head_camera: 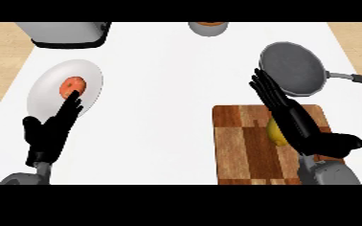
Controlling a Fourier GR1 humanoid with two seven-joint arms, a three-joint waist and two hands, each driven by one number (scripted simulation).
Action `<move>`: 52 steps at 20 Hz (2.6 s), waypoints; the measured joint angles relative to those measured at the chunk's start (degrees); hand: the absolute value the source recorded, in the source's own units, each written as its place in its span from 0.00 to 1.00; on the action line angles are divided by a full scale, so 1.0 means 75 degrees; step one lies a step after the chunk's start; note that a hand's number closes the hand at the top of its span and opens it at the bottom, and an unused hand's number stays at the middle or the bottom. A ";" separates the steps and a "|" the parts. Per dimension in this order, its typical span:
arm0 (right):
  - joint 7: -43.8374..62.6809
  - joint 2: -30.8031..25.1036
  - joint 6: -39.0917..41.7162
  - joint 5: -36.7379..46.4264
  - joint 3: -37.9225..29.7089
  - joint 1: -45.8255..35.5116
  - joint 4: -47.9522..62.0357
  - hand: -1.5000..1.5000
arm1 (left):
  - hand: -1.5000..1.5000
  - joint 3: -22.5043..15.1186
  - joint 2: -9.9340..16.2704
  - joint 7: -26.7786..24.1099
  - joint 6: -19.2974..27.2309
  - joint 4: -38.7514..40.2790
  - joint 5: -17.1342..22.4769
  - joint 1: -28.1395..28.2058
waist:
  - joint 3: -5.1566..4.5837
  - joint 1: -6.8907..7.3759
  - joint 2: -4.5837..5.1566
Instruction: Pick the lemon from the cutting board and place it in the pan
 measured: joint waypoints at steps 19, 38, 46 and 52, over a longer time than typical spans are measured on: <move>0.3795 -0.0801 -0.5542 0.3391 -0.1396 0.1611 0.1937 0.00 | 0.50 -0.0775 -0.0041 0.0683 -0.0005 -0.1586 -0.0864 -0.0875 | -0.0069 -0.0120 0.0127; 0.9425 -0.2264 -0.0264 0.1999 -0.0038 -0.1276 0.1870 0.00 | 0.50 -0.0886 -0.0257 0.1186 -0.0115 -0.1884 -0.1118 -0.1135 | -0.0065 0.0168 0.0152; 0.9797 -0.1994 0.0116 0.1776 0.0489 -0.2205 0.2733 0.00 | 0.50 -0.0704 -0.0332 0.1124 -0.0217 -0.1767 -0.1192 -0.1092 | -0.0063 0.0089 0.0136; 1.0025 -0.1845 0.0181 0.1805 0.0874 -0.2481 0.2959 0.00 | 0.50 -0.0606 -0.0346 0.1202 -0.0323 -0.1852 -0.1211 -0.1021 | -0.0063 0.0029 0.0119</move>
